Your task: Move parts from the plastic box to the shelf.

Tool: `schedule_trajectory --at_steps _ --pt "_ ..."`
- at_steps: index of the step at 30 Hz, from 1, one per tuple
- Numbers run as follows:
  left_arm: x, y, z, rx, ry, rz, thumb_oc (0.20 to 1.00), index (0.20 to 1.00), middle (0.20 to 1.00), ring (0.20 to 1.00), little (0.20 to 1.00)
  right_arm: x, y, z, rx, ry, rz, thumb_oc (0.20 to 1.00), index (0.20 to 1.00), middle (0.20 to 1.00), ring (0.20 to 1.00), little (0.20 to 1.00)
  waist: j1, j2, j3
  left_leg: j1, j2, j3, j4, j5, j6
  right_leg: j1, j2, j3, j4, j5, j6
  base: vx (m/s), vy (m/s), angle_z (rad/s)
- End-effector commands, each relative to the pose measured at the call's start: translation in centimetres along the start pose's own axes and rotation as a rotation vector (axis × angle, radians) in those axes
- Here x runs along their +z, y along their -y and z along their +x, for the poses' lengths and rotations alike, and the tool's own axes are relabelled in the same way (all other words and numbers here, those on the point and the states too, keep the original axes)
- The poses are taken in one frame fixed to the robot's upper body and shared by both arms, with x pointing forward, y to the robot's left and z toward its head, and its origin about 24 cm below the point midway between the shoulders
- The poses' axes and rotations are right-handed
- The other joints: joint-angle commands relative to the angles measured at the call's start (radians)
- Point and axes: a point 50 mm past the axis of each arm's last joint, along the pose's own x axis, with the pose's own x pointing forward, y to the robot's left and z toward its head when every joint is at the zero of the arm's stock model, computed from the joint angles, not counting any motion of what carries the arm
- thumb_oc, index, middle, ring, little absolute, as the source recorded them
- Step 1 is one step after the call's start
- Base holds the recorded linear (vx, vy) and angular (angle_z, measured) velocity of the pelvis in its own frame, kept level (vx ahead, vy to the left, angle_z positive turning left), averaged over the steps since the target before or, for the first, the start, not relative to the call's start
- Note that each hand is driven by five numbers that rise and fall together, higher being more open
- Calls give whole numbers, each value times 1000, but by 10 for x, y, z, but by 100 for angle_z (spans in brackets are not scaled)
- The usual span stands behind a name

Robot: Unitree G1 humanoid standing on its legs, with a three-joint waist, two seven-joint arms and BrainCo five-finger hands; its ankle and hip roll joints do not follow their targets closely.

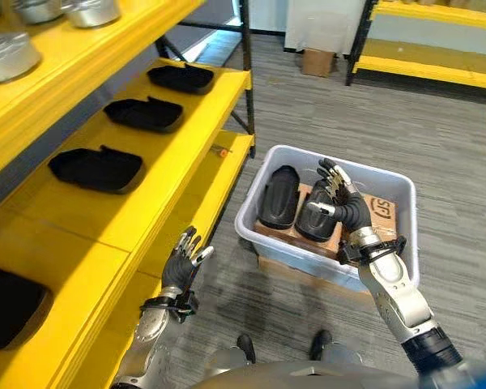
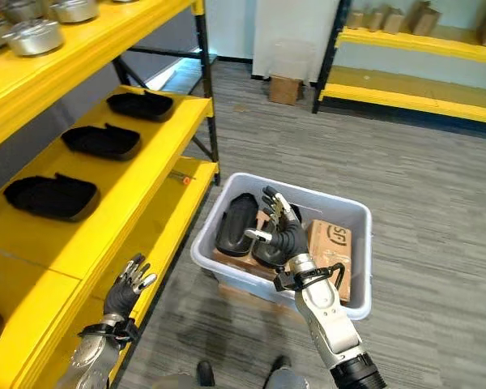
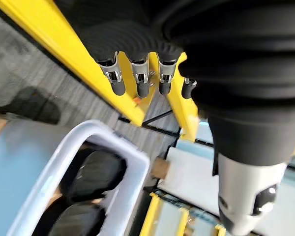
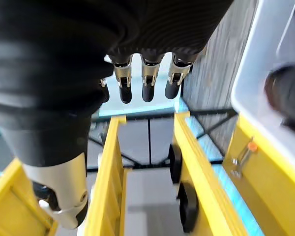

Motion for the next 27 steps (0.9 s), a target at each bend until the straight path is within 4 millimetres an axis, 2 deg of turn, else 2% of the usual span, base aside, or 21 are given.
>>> schedule_trajectory --at_steps 1,2,4,5,7,9,10,11,13,15,17,18,19,20,22,23,24,25,27 --pt "35 4 11 -32 161 19 1000 1000 1000 1000 1000 28 -6 15 37 142 -50 1000 1000 1000 1000 1000 5 11 13 -12 -23 -113 24 -76 37 -23 -114 -59 -53 94 100 111 -106 -64" --pt "35 5 12 -29 164 20 1000 1000 1000 1000 1000 29 -6 16 40 149 -57 1000 1000 1000 1000 1000 3 -1 11 0 -27 -100 21 -85 37 -7 -113 -63 -81 113 109 104 -95 -50" --pt "35 9 16 -44 166 18 1000 1000 1000 1000 1000 29 -3 14 29 145 -64 1000 1000 1000 1000 1000 -2 -23 -6 9 -28 -104 22 -97 33 4 -85 -37 -91 92 107 186 -182 -37" --pt "35 13 19 -55 166 12 1000 1000 1000 1000 1000 30 -2 13 25 148 -71 1000 1000 1000 1000 1000 -11 -29 -14 12 -20 -113 27 -102 25 0 -72 -15 -79 90 104 287 -278 -17" --pt "36 17 22 -64 170 2 1000 1000 1000 1000 1000 33 0 11 21 159 -75 1000 1000 1000 1000 1000 -23 -30 -20 20 -1 -120 40 -113 12 6 -56 -17 -74 77 97 218 -216 -1" --pt "37 19 23 -80 171 9 1000 1000 1000 1000 1000 33 4 7 9 159 -81 1000 1000 1000 1000 1000 -36 -33 -26 28 29 -119 61 -125 -5 20 -33 -16 -71 51 85 199 -240 -6" --pt "35 22 23 -88 163 0 1000 1000 1000 1000 1000 34 9 4 -7 160 -84 1000 1000 1000 1000 1000 -50 -33 -31 28 62 -115 85 -129 -24 28 -6 -9 -73 22 66 186 -233 -7" --pt "35 22 23 -88 162 -1 1000 1000 1000 1000 1000 34 9 4 -7 160 -84 1000 1000 1000 1000 1000 -49 -32 -32 27 63 -115 86 -130 -25 28 -5 -9 -73 21 65 178 -243 4" --pt "34 23 23 -92 160 -15 1000 1000 1000 1000 1000 36 11 4 -17 170 -75 1000 1000 1000 1000 1000 -55 -34 -30 22 95 -109 126 -134 -41 32 23 -1 -72 -5 47 135 -197 7" --pt "33 23 23 -85 159 -25 1000 1000 1000 1000 1000 38 12 3 -12 182 -77 1000 1000 1000 1000 1000 -58 -34 -25 -2 129 -106 208 -104 -61 34 52 13 -72 -30 23 146 -243 -17" --pt "33 23 21 -86 160 -42 1000 1000 1000 1000 1000 39 11 3 -1 187 -65 1000 1000 1000 1000 1000 -45 -35 -1 -91 173 -129 413 -29 -93 46 93 32 -75 -62 -21 86 -240 -23" --pt "33 23 21 -86 160 -42 1000 1000 1000 1000 1000 39 11 3 -1 187 -65 1000 1000 1000 1000 1000 -46 -35 -1 -92 173 -129 415 -30 -93 46 93 32 -75 -62 -21 -49 -204 -31" --pt "34 26 22 -97 167 -40 1000 1000 1000 1000 1000 43 11 3 12 202 -69 1000 1000 1000 1000 1000 -18 -53 54 -191 135 -199 599 37 -94 58 97 38 -86 -54 -55 -88 -135 -45" --pt "36 27 23 -98 172 -40 1000 1000 1000 1000 1000 44 11 4 17 206 -76 1000 1000 1000 1000 1000 -11 -57 73 -231 114 -245 617 43 -97 52 96 40 -86 -60 -56 -74 -142 -37" --pt "37 29 23 -108 173 -41 1000 1000 1000 1000 1000 45 12 3 11 210 -87 1000 1000 1000 1000 1000 -10 -67 84 -277 131 -267 495 21 -82 47 87 39 -90 -66 -42 73 27 -27" --pt "37 28 22 -105 175 -37 1000 1000 1000 1000 1000 45 12 4 6 215 -80 1000 1000 1000 1000 1000 -8 -68 86 -267 163 -280 349 28 -79 47 84 50 -92 -76 -27 143 151 -25" --pt "39 28 21 -107 184 -44 1000 1000 1000 1000 1000 45 13 5 -2 215 -77 1000 1000 1000 1000 1000 -7 -62 90 -262 205 -296 220 65 -88 43 83 58 -88 -79 -15 118 218 -21" --pt "38 27 21 -101 185 -40 1000 1000 1000 1000 1000 45 12 7 -2 218 -82 1000 1000 1000 1000 1000 -3 -55 98 -259 243 -314 119 135 -102 36 78 72 -83 -82 -8 87 256 -18" --pt "40 29 21 -105 193 -32 1000 1000 1000 1000 1000 45 13 8 -8 224 -83 1000 1000 1000 1000 1000 7 -27 108 -274 267 -387 15 203 -123 21 65 104 -63 -92 7 108 312 -46"
